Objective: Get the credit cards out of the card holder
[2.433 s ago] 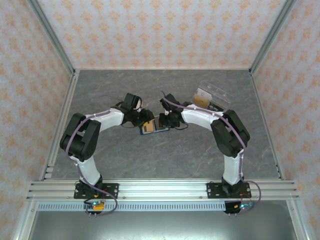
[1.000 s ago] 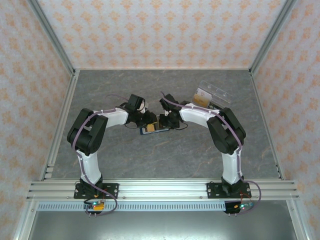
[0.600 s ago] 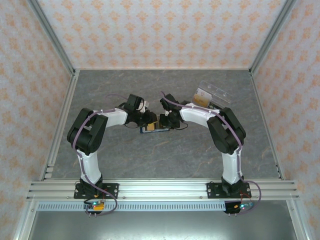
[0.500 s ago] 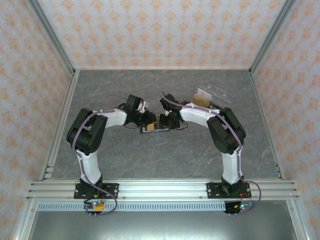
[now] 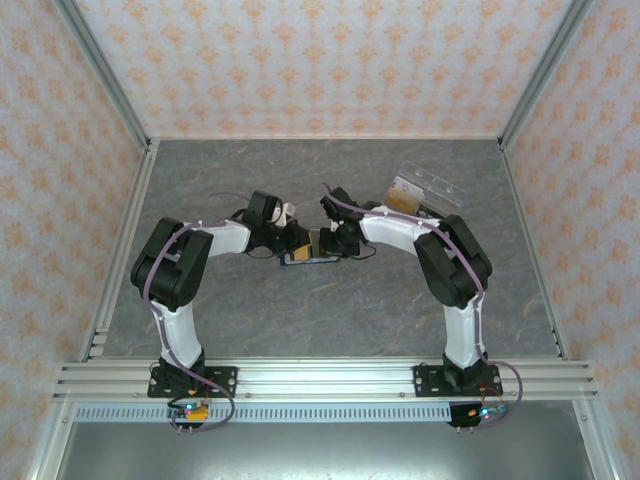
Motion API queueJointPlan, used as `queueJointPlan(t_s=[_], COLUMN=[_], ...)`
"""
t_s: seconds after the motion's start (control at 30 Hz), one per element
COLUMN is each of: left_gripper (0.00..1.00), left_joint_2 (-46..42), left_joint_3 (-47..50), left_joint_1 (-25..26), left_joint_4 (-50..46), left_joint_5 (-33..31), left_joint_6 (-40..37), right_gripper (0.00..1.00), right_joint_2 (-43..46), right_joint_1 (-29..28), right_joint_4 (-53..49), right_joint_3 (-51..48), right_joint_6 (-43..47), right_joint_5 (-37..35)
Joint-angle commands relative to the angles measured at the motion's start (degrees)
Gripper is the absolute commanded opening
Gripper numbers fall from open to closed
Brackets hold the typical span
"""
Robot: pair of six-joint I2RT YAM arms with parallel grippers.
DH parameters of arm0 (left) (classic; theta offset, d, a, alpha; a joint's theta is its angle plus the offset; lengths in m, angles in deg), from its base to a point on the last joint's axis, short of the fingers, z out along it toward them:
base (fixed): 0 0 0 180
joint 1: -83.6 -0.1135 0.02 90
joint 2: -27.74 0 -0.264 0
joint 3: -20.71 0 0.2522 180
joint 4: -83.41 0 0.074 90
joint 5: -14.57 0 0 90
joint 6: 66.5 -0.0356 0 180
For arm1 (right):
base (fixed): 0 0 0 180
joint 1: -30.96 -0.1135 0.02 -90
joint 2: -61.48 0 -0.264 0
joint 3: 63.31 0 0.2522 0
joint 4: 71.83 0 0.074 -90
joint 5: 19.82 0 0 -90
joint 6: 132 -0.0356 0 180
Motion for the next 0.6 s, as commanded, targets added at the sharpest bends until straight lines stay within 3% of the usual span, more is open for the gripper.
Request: queueJointPlan(t_s=[0.0, 0.27, 0.57], left_gripper=[0.11, 0.01, 0.00], left_joint_2=[-3.08, -4.08, -7.17], left_joint_3=[0.14, 0.00, -1.76], left_joint_1=[-0.19, -0.44, -1.21], left_joint_4=[0.75, -2.17, -13.33], left_joint_5=[1.44, 0.75, -3.62], left_joint_6=[-1.69, -4.15, -12.05], right_gripper=[0.24, 0.24, 0.24], right_joint_2=[-2.57, -1.36, 0.48], right_joint_1=[0.36, 0.43, 1.39], right_joint_4=[-3.82, -3.98, -3.13], right_joint_3=[-0.19, -0.62, -1.70], right_joint_6=[-0.72, -1.43, -3.62], right_joint_5=[-1.39, -2.16, -2.15])
